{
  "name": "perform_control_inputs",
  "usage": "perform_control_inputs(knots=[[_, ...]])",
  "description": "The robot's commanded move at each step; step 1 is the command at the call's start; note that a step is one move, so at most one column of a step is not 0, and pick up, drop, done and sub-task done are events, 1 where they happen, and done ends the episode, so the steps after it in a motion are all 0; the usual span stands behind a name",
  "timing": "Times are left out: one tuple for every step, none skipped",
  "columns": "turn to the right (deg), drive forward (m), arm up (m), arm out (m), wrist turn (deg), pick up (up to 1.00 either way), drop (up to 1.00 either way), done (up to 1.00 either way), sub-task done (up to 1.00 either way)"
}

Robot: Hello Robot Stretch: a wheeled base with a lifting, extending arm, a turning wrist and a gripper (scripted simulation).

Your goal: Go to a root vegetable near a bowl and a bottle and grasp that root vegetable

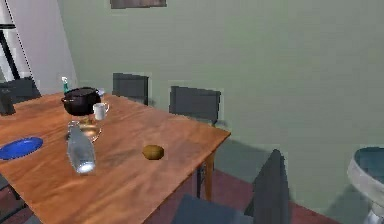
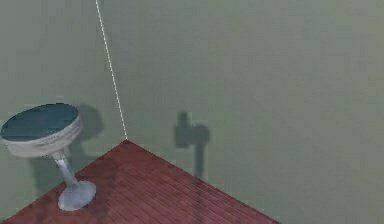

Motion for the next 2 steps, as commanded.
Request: perform_control_inputs(knots=[[-45.0,0.00,0.00,0.00,0.0,0.00,0.00,0.00,0.00],[-45.0,0.00,0.00,0.00,0.0,0.00,0.00,0.00,0.00]])
